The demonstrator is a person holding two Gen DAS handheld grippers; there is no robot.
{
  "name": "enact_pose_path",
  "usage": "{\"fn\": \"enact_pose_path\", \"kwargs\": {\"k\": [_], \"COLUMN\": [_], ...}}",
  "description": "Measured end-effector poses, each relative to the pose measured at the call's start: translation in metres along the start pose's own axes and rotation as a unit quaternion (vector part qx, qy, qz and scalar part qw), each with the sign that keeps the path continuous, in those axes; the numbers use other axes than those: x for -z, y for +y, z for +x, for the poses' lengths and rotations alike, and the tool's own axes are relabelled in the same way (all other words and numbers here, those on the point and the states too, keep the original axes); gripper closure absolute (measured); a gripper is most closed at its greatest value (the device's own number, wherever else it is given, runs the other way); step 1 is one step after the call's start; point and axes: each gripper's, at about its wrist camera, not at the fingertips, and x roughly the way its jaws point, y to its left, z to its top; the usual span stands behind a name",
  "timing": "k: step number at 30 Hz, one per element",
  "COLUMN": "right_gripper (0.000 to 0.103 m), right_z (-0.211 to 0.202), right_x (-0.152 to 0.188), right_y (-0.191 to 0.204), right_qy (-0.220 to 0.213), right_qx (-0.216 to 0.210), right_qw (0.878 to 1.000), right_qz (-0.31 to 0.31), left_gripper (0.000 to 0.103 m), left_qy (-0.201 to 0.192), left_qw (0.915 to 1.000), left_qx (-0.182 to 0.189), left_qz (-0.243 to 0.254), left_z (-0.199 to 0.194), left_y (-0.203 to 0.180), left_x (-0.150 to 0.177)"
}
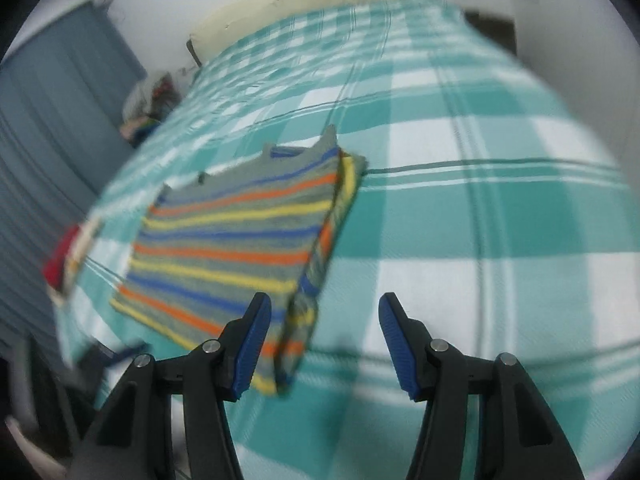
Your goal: Fold small clothes
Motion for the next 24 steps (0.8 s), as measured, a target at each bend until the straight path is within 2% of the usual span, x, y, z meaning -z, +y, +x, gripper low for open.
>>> {"fn": "enact_pose_path", "kwargs": {"k": [2, 7, 9, 12, 18, 19, 20, 21, 23, 24], "right_gripper": [0.047, 0.047, 0.047, 0.047, 0.048, 0.050, 0.055, 0.069, 0.089, 0.089], "right_z": [0.019, 0.075, 0.092, 0.114, 0.138, 0.141, 0.143, 0.145, 0.147, 0.148], "right_x": [-0.019, -0.058, -0.070, -0.091, -0.112, -0.115, -0.117, -0.118, -0.120, -0.120], "right_y": [-0.015, -0.052, -0.058, -0.062, -0.052, -0.048, -0.048, -0.047, -0.048, -0.049], "right_qy": [0.014, 0.044, 0.053, 0.054, 0.068, 0.071, 0.073, 0.075, 0.073, 0.073], "right_qx": [-0.029, -0.090, -0.102, -0.133, -0.168, -0.173, -0.175, -0.172, -0.165, -0.163], "right_qw": [0.999, 0.991, 0.989, 0.985, 0.979, 0.978, 0.978, 0.979, 0.979, 0.979], "right_qz": [0.021, 0.085, 0.093, 0.099, 0.093, 0.089, 0.087, 0.085, 0.091, 0.094], "left_gripper": [0.014, 0.016, 0.020, 0.029, 0.046, 0.052, 0.062, 0.068, 0.090, 0.091], "left_qy": [0.016, 0.019, 0.017, 0.021, 0.023, 0.022, 0.021, 0.021, 0.021, 0.019], "left_qw": [0.9999, 0.9997, 0.9998, 0.9996, 0.9993, 0.9995, 0.9996, 0.9996, 0.9994, 0.9993], "left_qx": [0.003, 0.003, 0.002, -0.007, -0.015, -0.017, -0.018, -0.019, -0.025, -0.028], "left_qz": [-0.005, -0.013, -0.013, -0.017, -0.024, -0.017, -0.011, -0.003, 0.012, 0.015], "left_z": [0.018, 0.031, 0.033, 0.038, 0.038, 0.037, 0.037, 0.037, 0.038, 0.037], "left_y": [-0.004, -0.005, -0.009, -0.012, -0.017, -0.021, -0.024, -0.027, -0.033, -0.034], "left_x": [-0.008, -0.014, -0.015, -0.020, -0.022, -0.022, -0.022, -0.023, -0.024, -0.025]}}
